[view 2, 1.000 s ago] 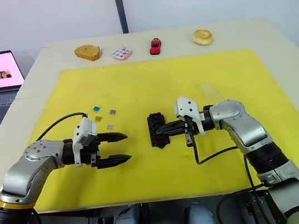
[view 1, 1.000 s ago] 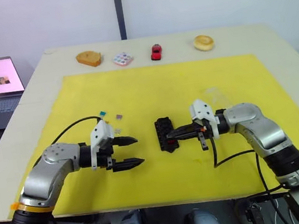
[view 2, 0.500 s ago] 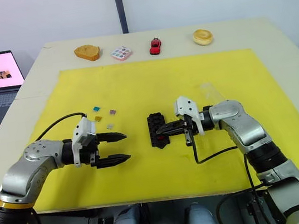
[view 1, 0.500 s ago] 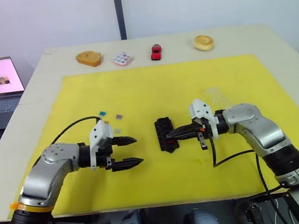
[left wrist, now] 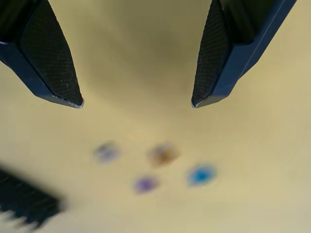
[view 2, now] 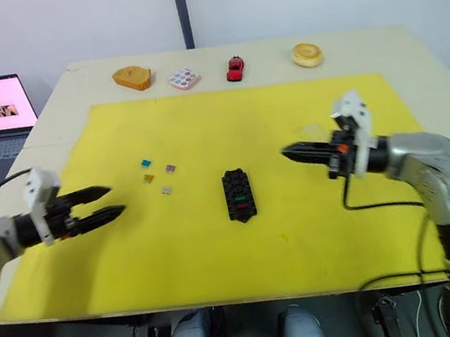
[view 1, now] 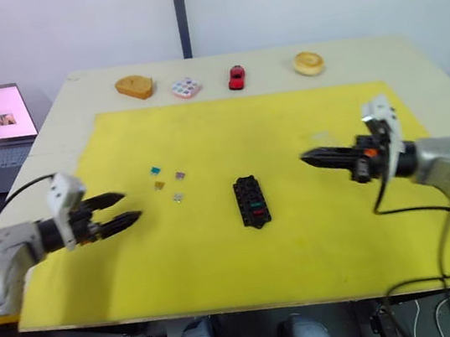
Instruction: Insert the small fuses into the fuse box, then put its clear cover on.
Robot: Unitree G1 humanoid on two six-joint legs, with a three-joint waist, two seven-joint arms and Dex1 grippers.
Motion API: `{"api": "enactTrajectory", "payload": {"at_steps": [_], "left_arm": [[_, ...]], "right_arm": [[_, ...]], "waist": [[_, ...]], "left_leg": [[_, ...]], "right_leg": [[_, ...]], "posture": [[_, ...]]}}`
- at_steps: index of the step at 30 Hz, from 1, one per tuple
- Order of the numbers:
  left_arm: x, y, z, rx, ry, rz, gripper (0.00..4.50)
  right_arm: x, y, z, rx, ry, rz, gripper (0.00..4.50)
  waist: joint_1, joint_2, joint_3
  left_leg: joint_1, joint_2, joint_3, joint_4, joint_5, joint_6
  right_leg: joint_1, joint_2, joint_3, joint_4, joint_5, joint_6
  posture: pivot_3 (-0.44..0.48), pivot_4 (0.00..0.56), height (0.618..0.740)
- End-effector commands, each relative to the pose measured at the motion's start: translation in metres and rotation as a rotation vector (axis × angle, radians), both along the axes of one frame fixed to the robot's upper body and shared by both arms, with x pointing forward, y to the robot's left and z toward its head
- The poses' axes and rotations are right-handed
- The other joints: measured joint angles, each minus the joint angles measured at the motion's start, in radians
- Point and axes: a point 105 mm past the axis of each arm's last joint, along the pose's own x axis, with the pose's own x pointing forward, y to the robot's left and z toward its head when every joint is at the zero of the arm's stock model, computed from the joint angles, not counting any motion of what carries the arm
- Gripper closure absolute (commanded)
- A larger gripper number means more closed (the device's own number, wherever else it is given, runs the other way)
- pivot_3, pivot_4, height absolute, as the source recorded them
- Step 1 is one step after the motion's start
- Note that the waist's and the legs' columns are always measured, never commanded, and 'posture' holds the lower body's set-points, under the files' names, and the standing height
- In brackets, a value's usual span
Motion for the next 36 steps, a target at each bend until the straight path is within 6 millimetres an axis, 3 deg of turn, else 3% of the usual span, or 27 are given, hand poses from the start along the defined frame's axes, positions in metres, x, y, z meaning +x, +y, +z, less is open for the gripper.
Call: {"api": "enactTrajectory", "payload": {"at_steps": [1,2,4,10,18,21,28,31,36], "left_arm": [[-0.005,0.042,0.008,0.01,-0.033,0.137,0.23],[-0.009,0.05,0.005,0.005,-0.012,0.153,0.01],[-0.01,0.056,0.002,-0.011,-0.001,0.167,0.0],[-0.001,0.056,-0.001,-0.025,-0.001,0.16,0.0],[0.002,0.045,0.002,-0.036,-0.015,0.118,0.0],[0.004,0.037,0.008,-0.138,0.018,0.097,0.0],[0.024,-0.014,0.011,-0.206,0.036,-0.07,0.0],[0.034,-0.038,0.006,-0.212,0.05,-0.146,0.0],[0.047,-0.069,-0.001,-0.228,0.076,-0.228,0.0]], "right_arm": [[-0.004,-0.061,0.012,-0.045,-0.059,-0.253,4.23],[-0.007,-0.078,0.009,-0.062,-0.061,-0.327,3.93],[-0.014,-0.1,0.004,-0.059,-0.055,-0.413,3.14],[-0.017,-0.118,0.0,-0.086,-0.062,-0.477,0.15],[-0.014,-0.113,-0.006,-0.104,-0.062,-0.464,0.06],[-0.003,-0.105,0.004,-0.087,-0.103,-0.469,0.06],[0.008,-0.028,0.047,0.042,-0.16,-0.21,0.06],[0.008,0.01,0.055,0.042,-0.174,-0.08,0.06],[0.004,0.056,0.06,0.06,-0.191,0.071,0.06]], "waist": [[0.0,0.0,0.0],[0.0,0.0,0.0],[0.0,0.0,0.0],[-0.004,0.0,0.0],[-0.004,0.001,0.0],[-0.004,0.001,0.0],[-0.001,0.0,0.0],[0.0,0.0,0.0],[0.0,0.0,0.0]], "left_leg": [[0.0,0.0,0.0,0.0,0.0,0.001],[0.001,0.0,0.0,0.0,0.0,0.001],[0.001,0.0,0.0,0.0,-0.001,0.001],[0.001,0.001,-0.001,0.0,-0.001,0.001],[0.001,0.001,0.0,0.0,0.0,-0.001],[0.001,0.001,0.0,0.0,0.0,-0.001],[0.001,0.001,0.0,0.001,0.002,-0.003],[0.0,0.0,0.0,0.002,0.002,-0.003],[-0.001,0.0,0.0,0.002,0.002,-0.003]], "right_leg": [[-0.001,0.0,0.0,0.001,0.0,0.0],[-0.001,0.0,0.0,0.001,0.0,0.0],[-0.001,0.0,0.0,0.0,0.0,0.0],[-0.001,0.0,0.0,0.001,0.0,0.0],[-0.001,0.0,0.0,0.001,0.0,0.0],[-0.001,0.0,0.0,0.001,0.0,0.0],[0.0,0.0,0.0,0.001,0.0,0.0],[0.0,0.0,0.0,0.001,0.0,0.0],[0.001,0.001,0.0,0.002,0.0,0.0]], "posture": [[0.0,0.15,0.74],[0.0,0.15,0.74],[0.0,0.15,0.74],[0.0,0.15,0.74],[0.0,0.15,0.74],[0.0,0.15,0.74],[0.0,0.15,0.74],[0.0,0.15,0.74],[0.0,0.15,0.74]]}}
